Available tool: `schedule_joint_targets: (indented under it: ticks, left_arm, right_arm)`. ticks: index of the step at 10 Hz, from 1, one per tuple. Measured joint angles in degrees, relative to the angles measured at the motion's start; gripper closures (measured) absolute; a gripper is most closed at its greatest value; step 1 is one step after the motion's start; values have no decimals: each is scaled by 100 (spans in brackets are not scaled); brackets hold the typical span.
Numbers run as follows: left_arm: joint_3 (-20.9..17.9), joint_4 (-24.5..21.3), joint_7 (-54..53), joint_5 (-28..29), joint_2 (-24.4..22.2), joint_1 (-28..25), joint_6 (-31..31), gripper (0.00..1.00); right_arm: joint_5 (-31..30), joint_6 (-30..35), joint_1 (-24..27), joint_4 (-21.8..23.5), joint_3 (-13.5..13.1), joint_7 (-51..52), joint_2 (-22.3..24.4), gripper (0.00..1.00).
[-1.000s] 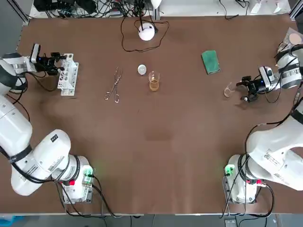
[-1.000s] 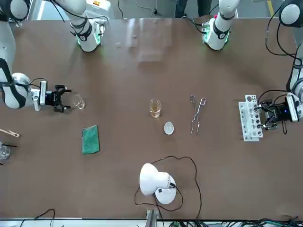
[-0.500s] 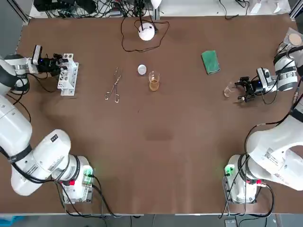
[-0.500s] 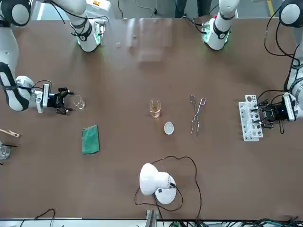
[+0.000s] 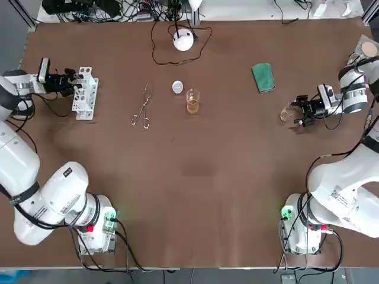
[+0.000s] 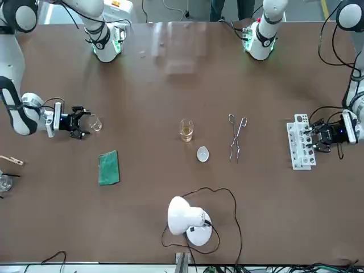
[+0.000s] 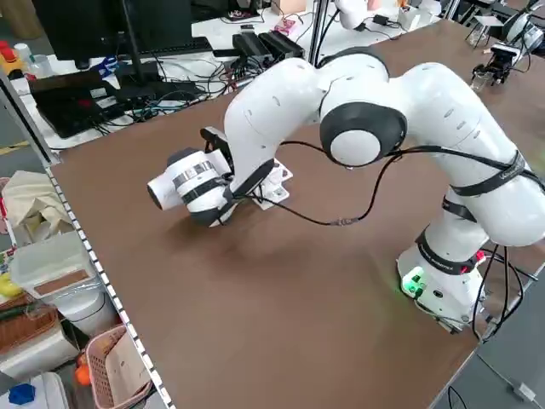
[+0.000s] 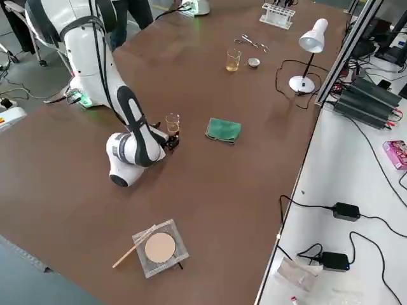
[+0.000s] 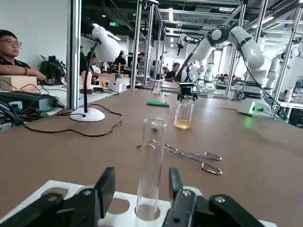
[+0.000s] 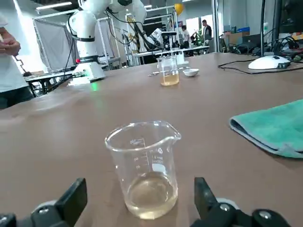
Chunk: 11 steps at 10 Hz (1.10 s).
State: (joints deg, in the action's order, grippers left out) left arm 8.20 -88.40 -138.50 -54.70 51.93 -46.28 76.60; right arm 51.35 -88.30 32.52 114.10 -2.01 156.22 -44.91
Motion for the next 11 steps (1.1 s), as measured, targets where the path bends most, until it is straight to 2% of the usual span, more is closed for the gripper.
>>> schedule_joint_targets:
  ticks: [5,6,8,9,11]
  left_arm:
    - [83,-51,0,9,0,1,0,50]
    - [83,-53,-1,9,0,1,0,57]
    - [82,-55,-1,12,0,-6,0,60]
    - [82,-59,-1,15,0,-19,0,68]
    - [82,-64,-1,17,0,-31,0,71]
  right_arm:
    - [6,1,-96,122,10,17,-27,0]
    - [7,1,-126,137,16,23,-28,0]
    - [31,1,-185,183,19,34,-29,0]
    - [39,1,-210,206,19,38,-29,0]
    - [95,1,-265,219,23,39,-29,0]
